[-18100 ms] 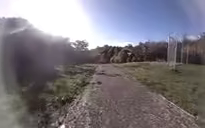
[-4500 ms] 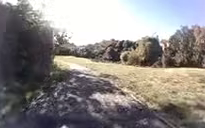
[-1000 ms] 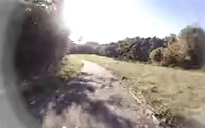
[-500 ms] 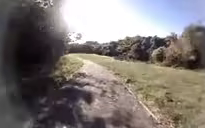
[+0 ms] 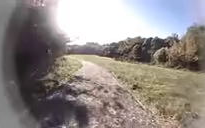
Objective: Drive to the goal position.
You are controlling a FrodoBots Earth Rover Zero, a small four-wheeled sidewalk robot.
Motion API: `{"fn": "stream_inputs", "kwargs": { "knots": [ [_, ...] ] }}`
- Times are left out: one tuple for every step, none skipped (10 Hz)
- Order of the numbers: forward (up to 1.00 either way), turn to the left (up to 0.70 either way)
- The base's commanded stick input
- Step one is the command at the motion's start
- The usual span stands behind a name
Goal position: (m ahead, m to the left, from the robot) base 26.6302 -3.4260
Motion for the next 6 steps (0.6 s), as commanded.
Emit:
{"fn": "stream_inputs", "kwargs": {
  "knots": [
    [1.0, 0.01],
    [1.0, 0.01],
    [1.0, 0.01],
    [1.0, 0.01],
    [1.0, 0.01],
    [1.0, 0.01]
  ]
}}
